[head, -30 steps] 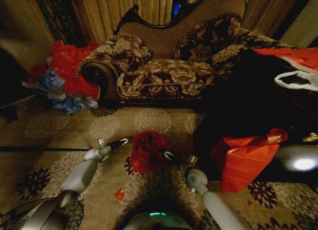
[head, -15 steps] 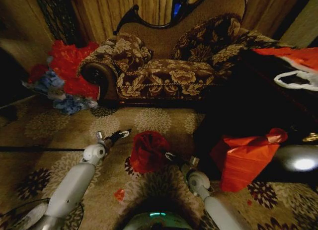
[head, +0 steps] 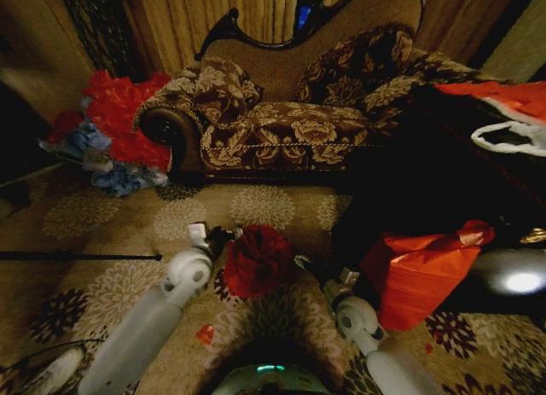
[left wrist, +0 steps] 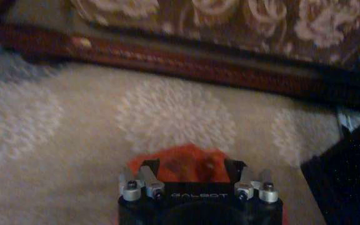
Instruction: Place a garbage bag over the trash bin.
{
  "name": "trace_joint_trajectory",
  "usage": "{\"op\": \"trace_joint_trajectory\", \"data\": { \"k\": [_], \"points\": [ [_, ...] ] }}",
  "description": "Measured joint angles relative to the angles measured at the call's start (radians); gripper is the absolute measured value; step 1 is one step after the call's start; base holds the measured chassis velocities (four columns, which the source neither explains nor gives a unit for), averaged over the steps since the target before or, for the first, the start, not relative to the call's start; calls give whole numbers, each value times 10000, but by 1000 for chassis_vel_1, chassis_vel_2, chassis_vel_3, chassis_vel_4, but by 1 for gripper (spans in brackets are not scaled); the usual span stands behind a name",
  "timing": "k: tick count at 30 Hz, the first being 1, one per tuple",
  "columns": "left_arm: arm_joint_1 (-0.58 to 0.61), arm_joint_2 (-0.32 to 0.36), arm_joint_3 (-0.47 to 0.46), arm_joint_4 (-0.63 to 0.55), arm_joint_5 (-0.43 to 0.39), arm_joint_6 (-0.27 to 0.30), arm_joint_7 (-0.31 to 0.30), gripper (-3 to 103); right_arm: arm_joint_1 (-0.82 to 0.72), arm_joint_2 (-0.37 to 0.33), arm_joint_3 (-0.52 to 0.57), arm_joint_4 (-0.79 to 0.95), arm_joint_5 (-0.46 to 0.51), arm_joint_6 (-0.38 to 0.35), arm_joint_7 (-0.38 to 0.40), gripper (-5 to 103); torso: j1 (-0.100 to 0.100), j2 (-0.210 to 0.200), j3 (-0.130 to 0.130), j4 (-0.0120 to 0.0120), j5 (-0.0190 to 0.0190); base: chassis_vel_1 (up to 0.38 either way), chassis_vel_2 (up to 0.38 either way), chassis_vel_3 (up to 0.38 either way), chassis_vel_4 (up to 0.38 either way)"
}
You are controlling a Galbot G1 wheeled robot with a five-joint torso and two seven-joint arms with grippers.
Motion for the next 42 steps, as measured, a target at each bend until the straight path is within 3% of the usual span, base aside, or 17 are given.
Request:
{"op": "trace_joint_trajectory", "data": {
  "k": [1, 4, 5, 9, 15, 24, 34, 42],
  "points": [
    [-246, -194, 285, 246, -116, -63, -175, 68, -57, -8, 91, 160, -148, -15, 0, 100, 0, 0, 0, -2, -3, 0, 0, 0, 0],
    [-677, -556, 712, 684, -269, -69, -428, 68, -164, 40, 235, 363, -541, -9, -51, 100, 0, 0, 0, -2, 3, 0, 0, 0, 0],
    [-918, -756, 933, 969, -342, -35, -547, 56, -232, 132, 338, 450, -775, -1, -130, 100, 1, 0, 0, -1, 2, 0, 0, 0, 0],
    [-1361, -1092, 1337, 1616, -425, -12, -698, 52, -297, 310, 431, 549, -915, 12, -174, 100, 0, 0, 0, 1, 3, 0, 0, 0, 0],
    [-2214, -1821, 2085, 3667, -801, -209, -1109, 32, -309, 553, 667, 442, -969, 78, -274, 100, 1, -1, 1, 0, 0, 0, 0, 0, 0],
    [-2347, -2010, 2395, 4395, -908, -521, -1754, 5, -501, 399, 1183, 434, -621, 66, -272, 100, 1, 0, 1, 0, 1, 0, 0, 0, 0],
    [-2051, -1767, 2333, 4004, -943, -600, -2273, 0, -564, 366, 1234, 372, -430, 43, -263, 100, 0, 0, 0, 1, 1, 0, 0, 0, 0],
    [-2120, -2048, 2110, 5187, -282, -834, -1959, 0, -480, 337, 1011, 116, -378, 40, -247, 100, 0, 0, 0, 1, 0, 0, 0, 0, 0]
  ]
}}
